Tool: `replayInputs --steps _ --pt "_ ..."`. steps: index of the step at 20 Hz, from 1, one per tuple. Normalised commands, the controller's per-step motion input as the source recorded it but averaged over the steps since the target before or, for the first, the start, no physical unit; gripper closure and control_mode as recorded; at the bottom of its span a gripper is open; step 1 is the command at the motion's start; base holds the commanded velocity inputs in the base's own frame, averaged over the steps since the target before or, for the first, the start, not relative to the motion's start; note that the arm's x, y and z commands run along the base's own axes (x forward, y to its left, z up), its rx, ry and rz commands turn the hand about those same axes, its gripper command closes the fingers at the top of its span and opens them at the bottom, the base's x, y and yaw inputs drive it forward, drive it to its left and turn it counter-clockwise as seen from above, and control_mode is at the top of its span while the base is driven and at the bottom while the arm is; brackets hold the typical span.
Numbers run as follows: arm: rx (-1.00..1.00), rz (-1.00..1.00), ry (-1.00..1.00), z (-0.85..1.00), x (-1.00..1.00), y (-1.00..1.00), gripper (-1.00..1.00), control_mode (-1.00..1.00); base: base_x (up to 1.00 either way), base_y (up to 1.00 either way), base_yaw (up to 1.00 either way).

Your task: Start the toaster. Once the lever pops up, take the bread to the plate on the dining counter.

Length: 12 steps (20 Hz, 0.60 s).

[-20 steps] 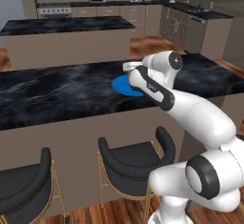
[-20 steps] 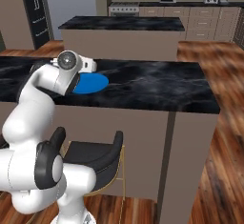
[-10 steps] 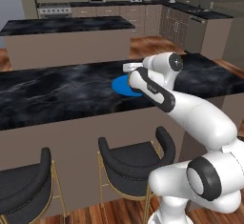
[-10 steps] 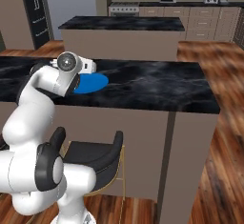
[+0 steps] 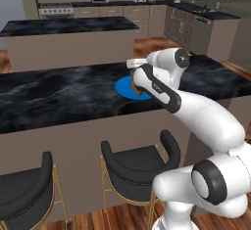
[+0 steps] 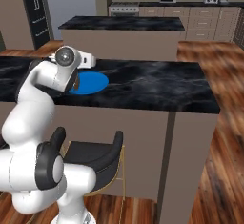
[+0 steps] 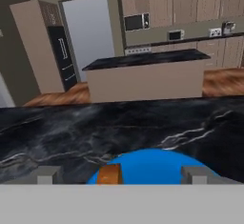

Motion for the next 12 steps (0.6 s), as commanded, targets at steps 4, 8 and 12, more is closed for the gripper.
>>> replayInputs --steps 4,8,12 --pt "-0.02 -0.01 0.0 0.47 0.03 0.01 -1.0 -1.0 0.0 0.0 0.0" --pt "0.0 -0.03 0.0 0.47 0.25 0.0 -1.0 -1.0 0.0 0.0 0.0" --pt "0.0 -0.04 0.0 0.58 -0.01 0.0 -1.0 -1.0 0.0 0.0 0.0"
